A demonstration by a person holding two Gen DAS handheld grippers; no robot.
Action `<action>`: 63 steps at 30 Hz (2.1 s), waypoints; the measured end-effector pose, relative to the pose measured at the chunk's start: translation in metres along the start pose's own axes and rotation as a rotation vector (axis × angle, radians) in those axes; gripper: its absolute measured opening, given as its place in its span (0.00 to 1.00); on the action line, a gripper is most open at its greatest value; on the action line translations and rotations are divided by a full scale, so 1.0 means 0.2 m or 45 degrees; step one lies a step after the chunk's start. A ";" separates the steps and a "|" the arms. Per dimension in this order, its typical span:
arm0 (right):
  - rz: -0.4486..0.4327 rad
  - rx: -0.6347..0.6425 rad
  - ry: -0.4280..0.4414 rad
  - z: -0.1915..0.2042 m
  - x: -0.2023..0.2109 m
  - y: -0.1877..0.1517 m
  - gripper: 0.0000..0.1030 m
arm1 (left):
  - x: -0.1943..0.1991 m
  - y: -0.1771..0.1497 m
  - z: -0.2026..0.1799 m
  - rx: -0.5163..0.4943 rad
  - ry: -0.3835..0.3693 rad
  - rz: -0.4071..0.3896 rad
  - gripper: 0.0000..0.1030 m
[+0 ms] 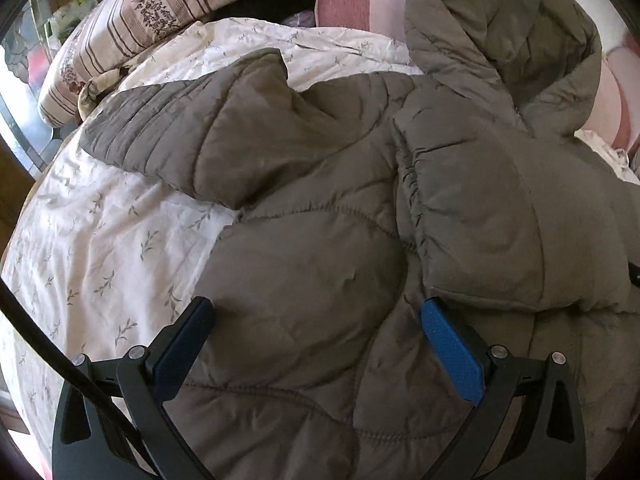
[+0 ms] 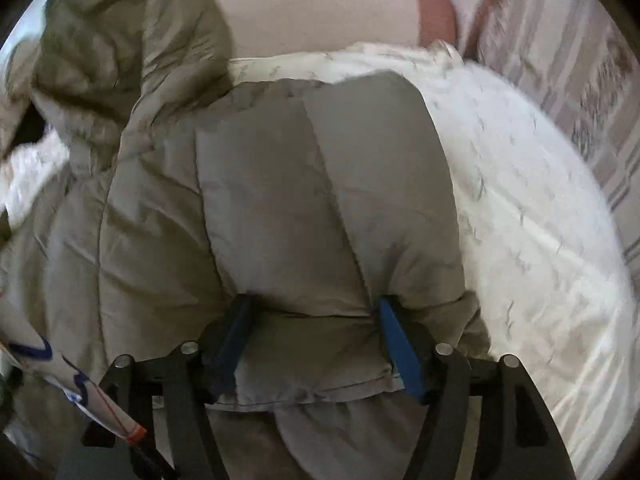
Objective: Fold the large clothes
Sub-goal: 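Fold the held sleeve across the jacket body with the right gripper, release, then grasp the other sleeve cuff with the left gripper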
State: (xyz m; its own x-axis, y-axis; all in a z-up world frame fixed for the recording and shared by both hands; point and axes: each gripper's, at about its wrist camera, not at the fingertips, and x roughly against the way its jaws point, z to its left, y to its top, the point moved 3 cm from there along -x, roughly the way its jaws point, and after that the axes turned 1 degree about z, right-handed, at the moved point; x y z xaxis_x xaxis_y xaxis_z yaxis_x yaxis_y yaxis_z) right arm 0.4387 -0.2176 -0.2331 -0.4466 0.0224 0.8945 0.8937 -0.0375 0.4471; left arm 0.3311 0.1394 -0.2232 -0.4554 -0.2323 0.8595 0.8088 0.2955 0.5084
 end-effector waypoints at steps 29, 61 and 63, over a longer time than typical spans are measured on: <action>-0.138 0.387 0.439 0.71 0.62 -0.63 0.69 | 0.13 0.27 1.37 0.591 -0.124 -0.199 0.88; -0.292 0.055 0.320 0.33 0.45 -0.36 0.68 | -0.24 0.68 1.77 0.964 -0.391 -0.343 0.14; -0.272 0.085 0.202 0.32 0.37 -0.34 0.68 | -0.12 0.70 1.70 0.906 -0.391 -0.373 0.14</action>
State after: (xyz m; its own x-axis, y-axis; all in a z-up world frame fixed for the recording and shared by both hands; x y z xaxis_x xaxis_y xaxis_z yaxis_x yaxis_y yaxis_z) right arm 0.3473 -0.1500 -0.1967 -0.6219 -0.1339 0.7716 0.7770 0.0174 0.6293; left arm 0.3291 0.5023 -0.1537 -0.7758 -0.1582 0.6109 0.2596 0.8023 0.5374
